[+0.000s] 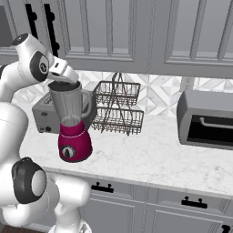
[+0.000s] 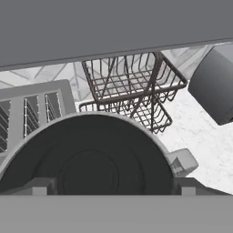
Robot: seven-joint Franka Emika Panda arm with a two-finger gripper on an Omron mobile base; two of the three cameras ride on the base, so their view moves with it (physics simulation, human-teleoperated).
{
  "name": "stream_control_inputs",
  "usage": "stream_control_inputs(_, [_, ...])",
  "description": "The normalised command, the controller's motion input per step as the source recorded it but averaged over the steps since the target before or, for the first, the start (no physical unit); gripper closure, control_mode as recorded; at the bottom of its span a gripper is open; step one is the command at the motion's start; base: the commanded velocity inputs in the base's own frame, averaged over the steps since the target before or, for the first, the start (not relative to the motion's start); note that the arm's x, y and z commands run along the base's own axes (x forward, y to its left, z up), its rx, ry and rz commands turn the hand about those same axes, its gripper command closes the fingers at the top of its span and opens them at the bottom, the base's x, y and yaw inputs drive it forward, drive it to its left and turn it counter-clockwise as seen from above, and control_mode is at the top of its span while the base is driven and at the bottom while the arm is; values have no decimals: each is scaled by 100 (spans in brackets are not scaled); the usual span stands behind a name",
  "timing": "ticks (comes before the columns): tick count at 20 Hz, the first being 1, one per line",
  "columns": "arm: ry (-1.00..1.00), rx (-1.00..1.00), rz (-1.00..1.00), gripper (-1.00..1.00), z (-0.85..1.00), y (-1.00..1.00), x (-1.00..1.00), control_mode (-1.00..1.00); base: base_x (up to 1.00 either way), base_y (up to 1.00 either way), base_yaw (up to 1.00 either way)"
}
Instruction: Close the lid blender by securely placing the lid on top.
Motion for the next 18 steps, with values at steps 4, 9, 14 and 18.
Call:
stream_control_inputs(4, [0, -2, 0, -100, -7, -15, -58, -100, 0, 0, 0])
stream_control_inputs(9, [0, -1, 0, -100, -2, -11, -71, -100, 0, 0, 0])
stream_control_inputs(14, [1, -1, 0, -100, -6, -12, -64, -100, 0, 0, 0])
stream_control_inputs(18, [0, 0, 0, -100, 0, -6, -70, -100, 0, 0, 0])
